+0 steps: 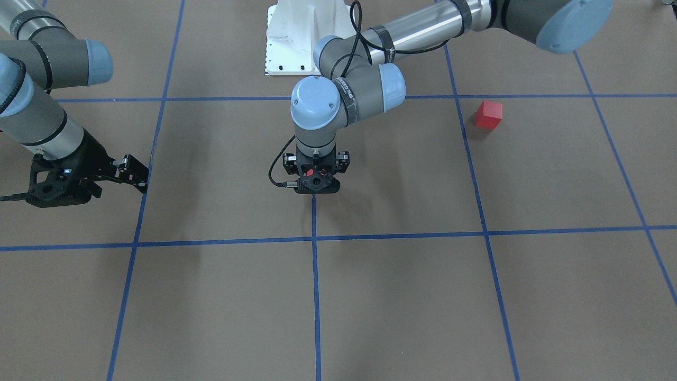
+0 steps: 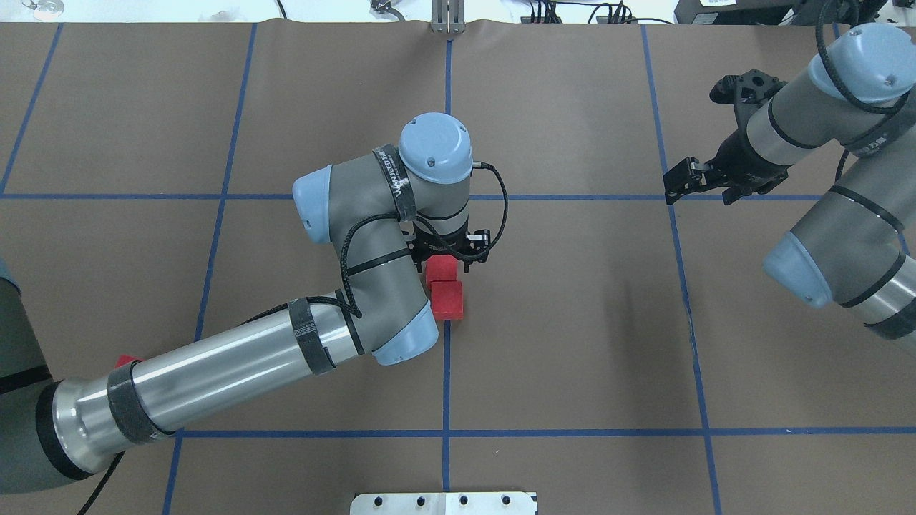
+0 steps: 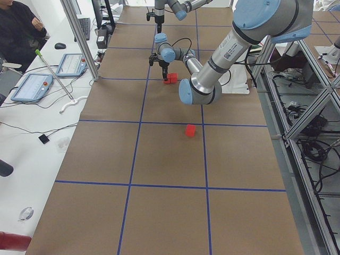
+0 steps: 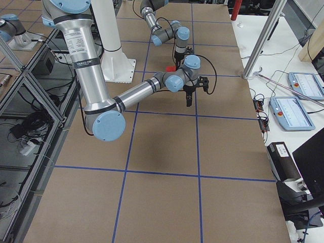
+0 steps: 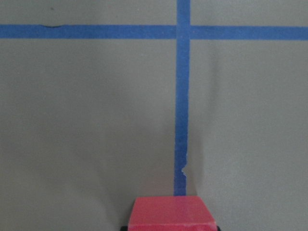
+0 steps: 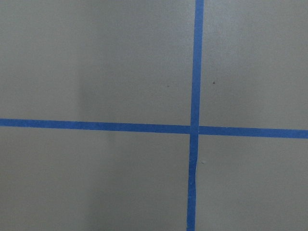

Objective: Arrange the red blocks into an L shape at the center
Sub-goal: 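Lower the red cube with the left gripper against the center cube and release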

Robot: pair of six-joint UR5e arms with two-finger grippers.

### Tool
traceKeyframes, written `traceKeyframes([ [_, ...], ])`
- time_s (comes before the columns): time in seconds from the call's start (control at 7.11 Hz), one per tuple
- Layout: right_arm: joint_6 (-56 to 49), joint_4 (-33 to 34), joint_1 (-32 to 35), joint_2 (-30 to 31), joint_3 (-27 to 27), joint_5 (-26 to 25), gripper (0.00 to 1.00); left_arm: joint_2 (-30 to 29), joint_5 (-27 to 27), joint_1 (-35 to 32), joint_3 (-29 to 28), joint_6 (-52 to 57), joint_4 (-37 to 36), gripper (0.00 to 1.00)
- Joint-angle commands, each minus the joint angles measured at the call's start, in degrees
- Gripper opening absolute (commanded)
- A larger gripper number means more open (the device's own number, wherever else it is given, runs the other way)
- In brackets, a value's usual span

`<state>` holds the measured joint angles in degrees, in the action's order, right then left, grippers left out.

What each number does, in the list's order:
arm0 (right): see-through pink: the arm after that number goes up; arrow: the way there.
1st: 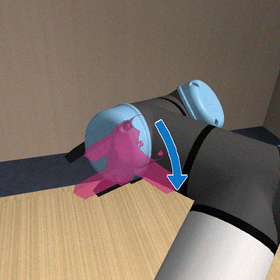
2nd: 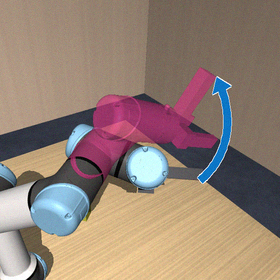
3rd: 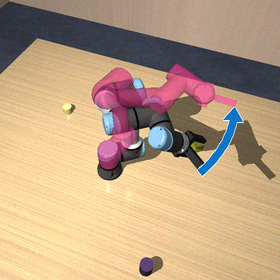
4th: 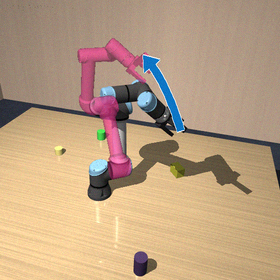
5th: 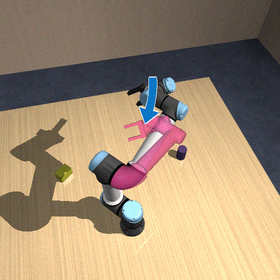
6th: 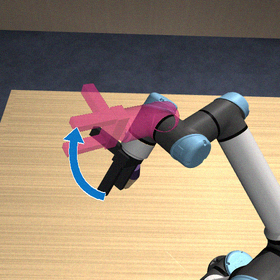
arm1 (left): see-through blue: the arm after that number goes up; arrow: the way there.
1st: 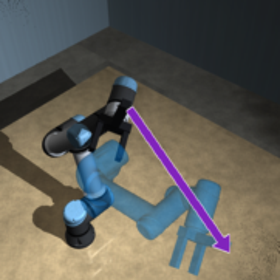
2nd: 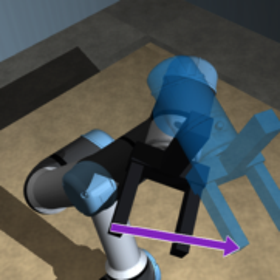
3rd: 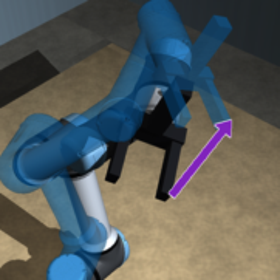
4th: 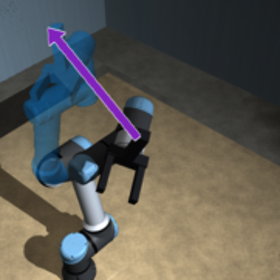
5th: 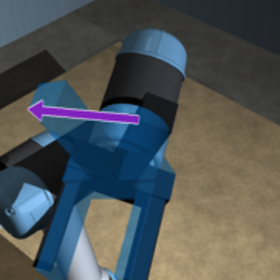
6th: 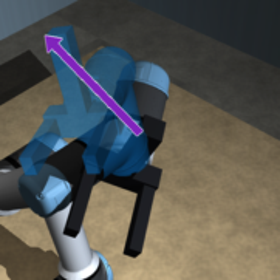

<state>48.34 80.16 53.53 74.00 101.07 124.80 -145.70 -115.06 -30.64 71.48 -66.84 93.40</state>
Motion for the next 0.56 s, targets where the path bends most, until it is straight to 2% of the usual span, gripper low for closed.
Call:
traceKeyframes([
  [0.0,0.0,0.0,0.0,-0.1,0.0,0.0,0.99,-0.1,-0.1,0.0,0.8,0.0,-0.1,1.0],
  [0.14,0.0,0.0,0.0,-0.1,0.0,0.0,0.99,0.1,0.0,-0.6,3.0,0.3,-0.1,1.0],
  [0.42,0.0,0.0,0.0,-0.1,0.0,0.0,0.99,9.8,-0.3,-1.5,14.5,2.7,-0.5,1.0],
])
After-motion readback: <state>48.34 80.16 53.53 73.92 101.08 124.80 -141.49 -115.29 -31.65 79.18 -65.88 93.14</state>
